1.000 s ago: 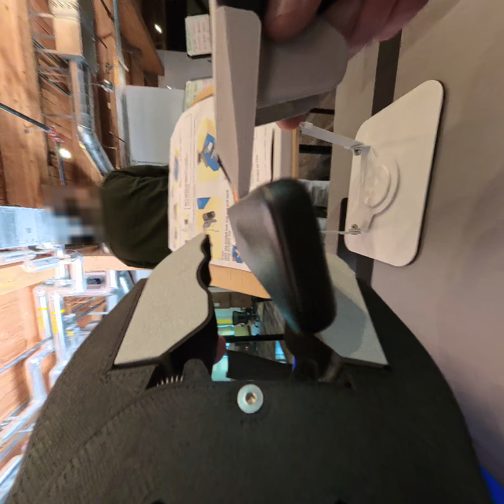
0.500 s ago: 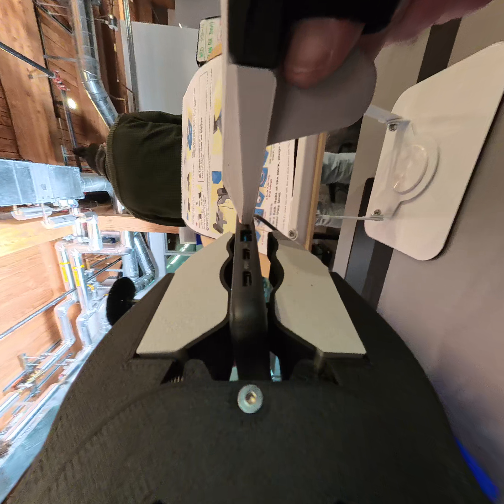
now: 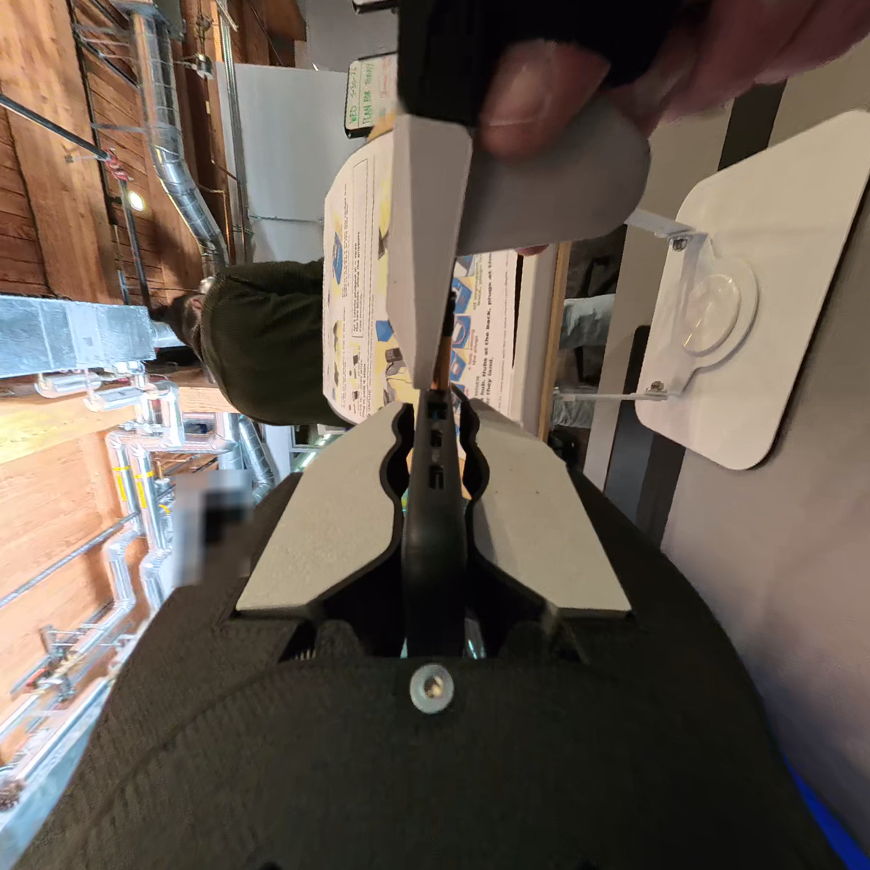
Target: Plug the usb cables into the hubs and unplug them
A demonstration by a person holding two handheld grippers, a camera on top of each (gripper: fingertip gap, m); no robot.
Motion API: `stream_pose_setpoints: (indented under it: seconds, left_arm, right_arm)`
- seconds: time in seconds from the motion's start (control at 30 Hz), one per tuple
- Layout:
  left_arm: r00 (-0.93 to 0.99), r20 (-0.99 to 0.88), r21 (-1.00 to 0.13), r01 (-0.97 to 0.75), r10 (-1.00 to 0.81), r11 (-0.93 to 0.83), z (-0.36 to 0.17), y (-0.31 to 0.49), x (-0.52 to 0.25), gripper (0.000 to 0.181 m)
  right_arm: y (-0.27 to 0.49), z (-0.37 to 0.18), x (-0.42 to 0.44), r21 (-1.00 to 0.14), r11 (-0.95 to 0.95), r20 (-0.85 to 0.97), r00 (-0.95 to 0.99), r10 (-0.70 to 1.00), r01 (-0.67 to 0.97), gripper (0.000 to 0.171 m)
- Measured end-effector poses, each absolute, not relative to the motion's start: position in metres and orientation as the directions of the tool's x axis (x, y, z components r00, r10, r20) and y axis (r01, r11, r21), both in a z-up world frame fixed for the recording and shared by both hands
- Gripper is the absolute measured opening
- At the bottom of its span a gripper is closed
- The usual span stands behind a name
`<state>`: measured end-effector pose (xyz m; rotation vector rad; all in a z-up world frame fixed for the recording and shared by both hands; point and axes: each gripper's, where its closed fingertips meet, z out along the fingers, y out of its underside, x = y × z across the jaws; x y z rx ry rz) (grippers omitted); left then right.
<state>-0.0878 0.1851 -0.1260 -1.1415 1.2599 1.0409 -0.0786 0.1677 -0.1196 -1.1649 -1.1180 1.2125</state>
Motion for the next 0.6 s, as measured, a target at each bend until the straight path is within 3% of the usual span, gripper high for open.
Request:
stream_pose_setpoints:
  seconds: [0.03,0.13,0.27,0.6]
  left_arm:
    - [0.065,-0.997,-0.069,-0.986,-0.034,0.154,-0.1261,0.1848,-0.0877,0.02]
    - [0.123,-0.991,-0.129,-0.978,-0.044,0.166,-0.1246,0.1837,-0.0867,0.02]
    - [0.14,-0.989,-0.146,-0.975,-0.047,0.167,-0.1238,0.1841,-0.0849,0.019]
    - [0.132,-0.99,-0.139,-0.973,-0.051,0.183,-0.1251,0.1889,-0.0822,0.02]
  right_arm:
    - [0.1674,-0.1206,-0.0788,-0.997,0.008,0.004,0.043,0.999,-0.076,0.024]
    - [0.1661,-0.125,-0.0787,-0.998,0.029,0.027,0.038,0.999,-0.051,0.026]
    - [0.1637,-0.1211,-0.0771,-0.997,0.031,0.03,0.026,0.999,-0.064,0.013]
    - [0.1689,-0.1232,-0.0782,-0.998,0.037,0.034,0.056,0.998,-0.049,0.013]
